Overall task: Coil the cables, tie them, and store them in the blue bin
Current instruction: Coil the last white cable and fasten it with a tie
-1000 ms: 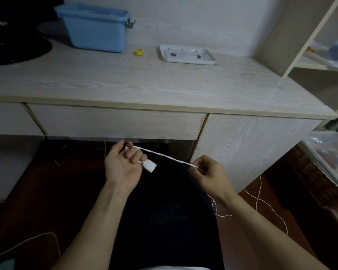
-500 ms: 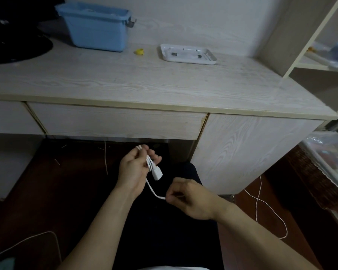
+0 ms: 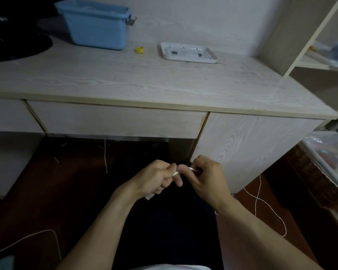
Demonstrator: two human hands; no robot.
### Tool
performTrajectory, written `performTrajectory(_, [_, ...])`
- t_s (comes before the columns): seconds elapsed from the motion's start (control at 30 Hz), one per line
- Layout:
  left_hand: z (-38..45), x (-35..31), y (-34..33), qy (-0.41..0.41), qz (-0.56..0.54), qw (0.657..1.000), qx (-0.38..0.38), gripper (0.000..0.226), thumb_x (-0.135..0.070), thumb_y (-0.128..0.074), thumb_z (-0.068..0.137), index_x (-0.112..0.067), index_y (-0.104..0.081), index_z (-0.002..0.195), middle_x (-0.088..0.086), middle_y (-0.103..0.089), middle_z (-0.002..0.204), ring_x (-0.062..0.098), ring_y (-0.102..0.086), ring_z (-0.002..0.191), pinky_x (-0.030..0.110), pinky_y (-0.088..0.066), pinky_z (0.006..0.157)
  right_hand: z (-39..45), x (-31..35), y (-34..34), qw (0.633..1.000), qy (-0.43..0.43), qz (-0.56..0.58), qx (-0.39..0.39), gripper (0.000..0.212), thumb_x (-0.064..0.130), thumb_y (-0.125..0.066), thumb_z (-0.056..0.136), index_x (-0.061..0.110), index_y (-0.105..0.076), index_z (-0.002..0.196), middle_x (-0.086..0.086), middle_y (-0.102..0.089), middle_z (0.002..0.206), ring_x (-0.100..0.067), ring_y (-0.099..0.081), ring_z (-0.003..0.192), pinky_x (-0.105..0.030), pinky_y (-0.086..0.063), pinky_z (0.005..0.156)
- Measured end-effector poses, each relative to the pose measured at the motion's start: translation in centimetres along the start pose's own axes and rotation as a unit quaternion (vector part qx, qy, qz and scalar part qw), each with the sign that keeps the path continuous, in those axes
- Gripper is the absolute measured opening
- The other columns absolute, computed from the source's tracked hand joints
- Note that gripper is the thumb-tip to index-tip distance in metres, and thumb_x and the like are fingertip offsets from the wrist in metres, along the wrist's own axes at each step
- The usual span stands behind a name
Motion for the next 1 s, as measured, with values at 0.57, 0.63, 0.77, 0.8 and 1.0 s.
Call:
performTrajectory(0.57, [-0.2,2.4,5.3,-0.129,-0.622,0.715,-0.292,0.048,-0.035,-0.027,0.102,-0.019,-0.042,0.059,-0.008,-0.021,0.042,0.008,-0.016,0.034,0.023,-0.018,0.035,0.2,-1.1,-0.7,0.992,-0.08,0.036,0.087,0.015,0.029,-0.062,0.097,0.016,-0.066,0.091,0.009,-0.062,0.075,-0.003,-0.058,0.065,-0.011,-0.042,0.057])
performTrajectory(0.63, [-0.4,2.7,5.7,-0.141,-0.652,0.685,-0.293,0.054,-0.044,-0.022,0.102,-0.015,-0.048,0.065,-0.007,-0.026,0.046,0.009,-0.02,0.037,0.024,-0.022,0.039,-0.2,-1.1,-1.5,0.984,-0.052,-0.006,0.172,0.01,0.027,-0.061,0.098,0.018,-0.066,0.097,0.009,-0.064,0.083,0.003,-0.059,0.069,-0.008,-0.041,0.061])
performTrajectory(0.77, [-0.3,2.5,6.0,-0.148,-0.632,0.688,-0.323,0.048,-0.039,-0.023,0.104,-0.011,-0.052,0.078,-0.004,-0.033,0.054,0.011,-0.026,0.044,0.026,-0.026,0.053,-1.7,-0.5,-3.5,0.948,0.022,-0.064,0.312,0.024,0.025,-0.062,0.095,0.027,-0.065,0.119,0.009,-0.056,0.107,-0.004,-0.058,0.086,-0.011,-0.046,0.076])
performTrajectory(0.8, [0.0,2.4,6.0,-0.147,-0.612,0.702,-0.333,0.042,-0.032,-0.025,0.105,-0.011,-0.052,0.081,-0.004,-0.035,0.055,0.011,-0.028,0.045,0.027,-0.028,0.056,-2.2,-0.5,-4.0,0.936,0.028,-0.069,0.344,0.031,0.023,-0.061,0.096,0.03,-0.062,0.125,0.009,-0.053,0.112,-0.005,-0.057,0.091,-0.012,-0.046,0.079])
performTrajectory(1.0, [0.7,2.3,4.9,-0.115,-0.343,0.871,-0.333,0.021,-0.012,-0.039,0.106,-0.007,-0.057,0.096,-0.005,-0.05,0.059,0.009,-0.046,0.053,0.024,-0.043,0.06,-2.4,1.3,-4.0,0.935,0.069,-0.036,0.347,0.031,0.023,-0.054,0.101,0.025,-0.062,0.131,0.013,-0.041,0.105,0.0,-0.048,0.084,-0.005,-0.038,0.077])
Point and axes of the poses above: each hand's wrist, its own z-axis towards the middle knuckle, its own y-axis out of the back of the hand, x = y × z, the point moved 5 cm from there along z, towards the middle knuckle
